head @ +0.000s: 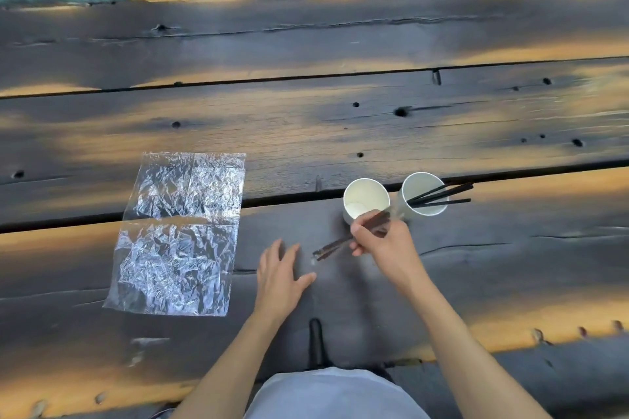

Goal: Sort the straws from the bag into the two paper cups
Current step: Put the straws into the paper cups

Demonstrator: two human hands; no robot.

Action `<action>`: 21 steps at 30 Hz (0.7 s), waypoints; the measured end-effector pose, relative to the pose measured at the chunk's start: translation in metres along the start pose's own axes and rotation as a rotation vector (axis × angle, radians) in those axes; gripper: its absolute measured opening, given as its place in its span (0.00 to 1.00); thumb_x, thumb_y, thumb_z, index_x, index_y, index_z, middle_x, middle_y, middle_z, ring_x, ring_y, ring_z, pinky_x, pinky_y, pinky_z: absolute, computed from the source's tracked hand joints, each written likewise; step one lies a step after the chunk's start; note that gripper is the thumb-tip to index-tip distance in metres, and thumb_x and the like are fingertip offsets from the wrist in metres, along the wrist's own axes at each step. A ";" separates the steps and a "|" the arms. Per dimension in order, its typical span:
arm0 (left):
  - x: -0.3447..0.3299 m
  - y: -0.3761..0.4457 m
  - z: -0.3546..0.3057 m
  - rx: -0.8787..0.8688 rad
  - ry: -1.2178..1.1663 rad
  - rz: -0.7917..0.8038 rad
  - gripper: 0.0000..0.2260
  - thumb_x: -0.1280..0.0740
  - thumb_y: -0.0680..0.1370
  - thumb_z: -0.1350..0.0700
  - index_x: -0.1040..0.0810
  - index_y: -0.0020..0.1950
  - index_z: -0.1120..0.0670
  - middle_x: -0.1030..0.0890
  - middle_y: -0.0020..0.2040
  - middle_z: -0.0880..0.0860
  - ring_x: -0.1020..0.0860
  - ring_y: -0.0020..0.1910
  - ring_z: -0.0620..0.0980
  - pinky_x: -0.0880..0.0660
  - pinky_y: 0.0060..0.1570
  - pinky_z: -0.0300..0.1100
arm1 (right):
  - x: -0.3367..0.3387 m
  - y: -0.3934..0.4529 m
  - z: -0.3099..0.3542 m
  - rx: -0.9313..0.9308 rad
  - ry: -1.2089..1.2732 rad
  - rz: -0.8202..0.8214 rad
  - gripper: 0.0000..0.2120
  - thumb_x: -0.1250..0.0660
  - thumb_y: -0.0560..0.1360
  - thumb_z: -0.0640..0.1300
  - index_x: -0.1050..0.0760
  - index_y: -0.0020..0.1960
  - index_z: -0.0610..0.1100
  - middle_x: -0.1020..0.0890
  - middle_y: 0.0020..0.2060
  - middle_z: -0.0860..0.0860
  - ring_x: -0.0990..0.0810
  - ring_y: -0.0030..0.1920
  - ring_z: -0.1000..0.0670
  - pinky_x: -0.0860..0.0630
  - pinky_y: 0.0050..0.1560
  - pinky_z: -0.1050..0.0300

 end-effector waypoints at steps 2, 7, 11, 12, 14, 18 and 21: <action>-0.004 0.002 0.003 0.034 0.210 0.033 0.45 0.26 0.68 0.38 0.46 0.79 0.43 0.52 0.81 0.56 0.54 0.79 0.61 0.50 0.75 0.60 | 0.025 -0.008 0.016 0.049 0.121 -0.135 0.03 0.34 0.76 0.31 0.24 0.44 0.35 0.22 0.32 0.42 0.21 0.30 0.47 0.21 0.34 0.56; -0.018 0.010 0.012 0.146 0.364 0.164 0.54 0.26 0.65 0.35 0.59 0.80 0.41 0.63 0.81 0.56 0.62 0.79 0.63 0.52 0.72 0.69 | 0.071 -0.009 0.037 0.120 0.318 -0.402 0.05 0.34 0.78 0.34 0.23 0.44 0.40 0.22 0.36 0.44 0.20 0.31 0.50 0.20 0.35 0.60; -0.019 0.012 0.013 0.151 0.373 0.163 0.55 0.26 0.65 0.35 0.59 0.80 0.41 0.64 0.81 0.56 0.63 0.79 0.63 0.51 0.72 0.70 | 0.066 0.015 0.035 0.090 0.183 -0.401 0.04 0.33 0.77 0.34 0.23 0.44 0.40 0.22 0.34 0.46 0.21 0.31 0.51 0.19 0.35 0.61; -0.020 0.012 0.014 0.151 0.369 0.159 0.55 0.25 0.65 0.35 0.59 0.80 0.41 0.64 0.81 0.56 0.63 0.79 0.63 0.51 0.72 0.70 | 0.061 0.023 0.031 0.063 0.142 -0.389 0.03 0.33 0.77 0.34 0.23 0.45 0.39 0.22 0.34 0.45 0.22 0.32 0.50 0.19 0.35 0.61; -0.020 0.012 0.014 0.151 0.364 0.160 0.55 0.25 0.65 0.36 0.59 0.80 0.41 0.64 0.81 0.56 0.63 0.79 0.63 0.51 0.72 0.70 | 0.049 0.036 0.022 0.018 0.044 -0.345 0.02 0.33 0.76 0.34 0.23 0.46 0.36 0.21 0.33 0.43 0.23 0.33 0.48 0.19 0.36 0.57; -0.020 0.012 0.015 0.147 0.350 0.172 0.54 0.25 0.66 0.36 0.61 0.79 0.41 0.66 0.80 0.55 0.65 0.78 0.63 0.53 0.72 0.70 | 0.034 0.049 0.008 -0.054 -0.055 -0.255 0.05 0.32 0.75 0.33 0.21 0.49 0.32 0.22 0.32 0.45 0.23 0.32 0.48 0.20 0.46 0.44; -0.020 0.012 0.016 0.145 0.343 0.175 0.54 0.26 0.67 0.36 0.61 0.79 0.41 0.66 0.80 0.55 0.65 0.78 0.63 0.54 0.72 0.69 | 0.031 0.049 0.017 -0.054 -0.082 -0.237 0.09 0.34 0.74 0.31 0.22 0.53 0.37 0.23 0.39 0.44 0.21 0.32 0.47 0.19 0.45 0.47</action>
Point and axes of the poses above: each hand's wrist, its own y-axis towards the middle knuckle, its own x-axis out of the back of the hand, z = x × y, the point moved 3 cm from there along y, towards the middle knuckle
